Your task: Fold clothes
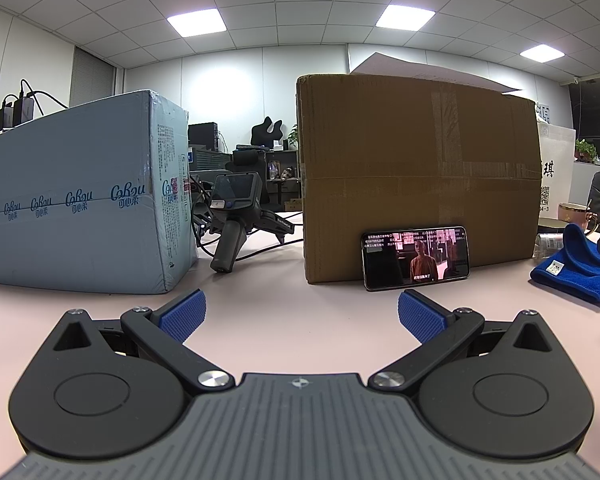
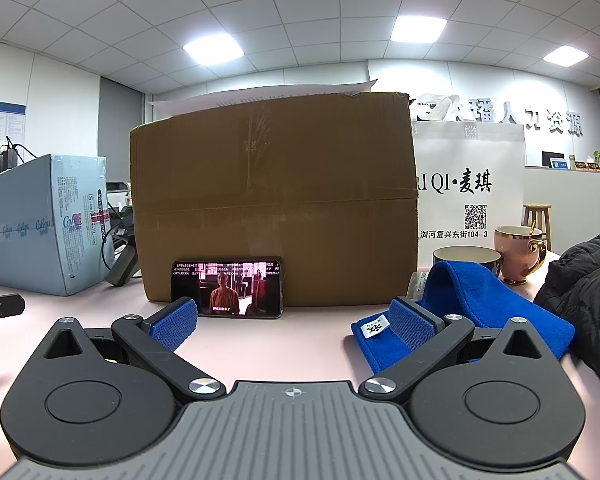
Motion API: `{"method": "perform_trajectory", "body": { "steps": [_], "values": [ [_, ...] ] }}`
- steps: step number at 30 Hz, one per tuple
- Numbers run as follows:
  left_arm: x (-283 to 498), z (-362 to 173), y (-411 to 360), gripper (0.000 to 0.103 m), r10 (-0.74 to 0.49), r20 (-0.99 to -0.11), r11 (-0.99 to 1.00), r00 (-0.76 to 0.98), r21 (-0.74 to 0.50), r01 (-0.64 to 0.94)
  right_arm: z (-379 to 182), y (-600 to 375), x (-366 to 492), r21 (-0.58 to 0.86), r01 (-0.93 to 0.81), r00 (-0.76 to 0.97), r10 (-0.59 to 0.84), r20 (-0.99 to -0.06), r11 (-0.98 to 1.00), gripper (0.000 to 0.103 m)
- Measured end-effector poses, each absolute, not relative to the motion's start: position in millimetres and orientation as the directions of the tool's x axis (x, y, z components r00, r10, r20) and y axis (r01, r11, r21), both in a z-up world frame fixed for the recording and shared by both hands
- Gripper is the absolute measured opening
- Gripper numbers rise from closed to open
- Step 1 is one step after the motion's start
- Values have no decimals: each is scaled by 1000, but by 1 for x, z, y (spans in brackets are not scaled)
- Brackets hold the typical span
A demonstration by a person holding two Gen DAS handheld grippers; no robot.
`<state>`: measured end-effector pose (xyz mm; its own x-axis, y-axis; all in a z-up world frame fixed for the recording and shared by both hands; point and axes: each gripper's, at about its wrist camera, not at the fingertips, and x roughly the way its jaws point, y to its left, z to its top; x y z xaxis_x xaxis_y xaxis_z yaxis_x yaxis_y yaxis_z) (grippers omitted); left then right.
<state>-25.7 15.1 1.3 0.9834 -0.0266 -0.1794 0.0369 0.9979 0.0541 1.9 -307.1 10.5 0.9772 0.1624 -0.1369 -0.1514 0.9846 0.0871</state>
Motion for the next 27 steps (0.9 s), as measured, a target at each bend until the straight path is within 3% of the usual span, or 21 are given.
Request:
{"method": "perform_trajectory", "body": {
  "steps": [27],
  "values": [
    [-27, 1, 16, 103, -28, -180, 998, 983, 53, 38, 11, -306, 2, 85, -156, 975, 167, -144, 984, 103]
  ]
}}
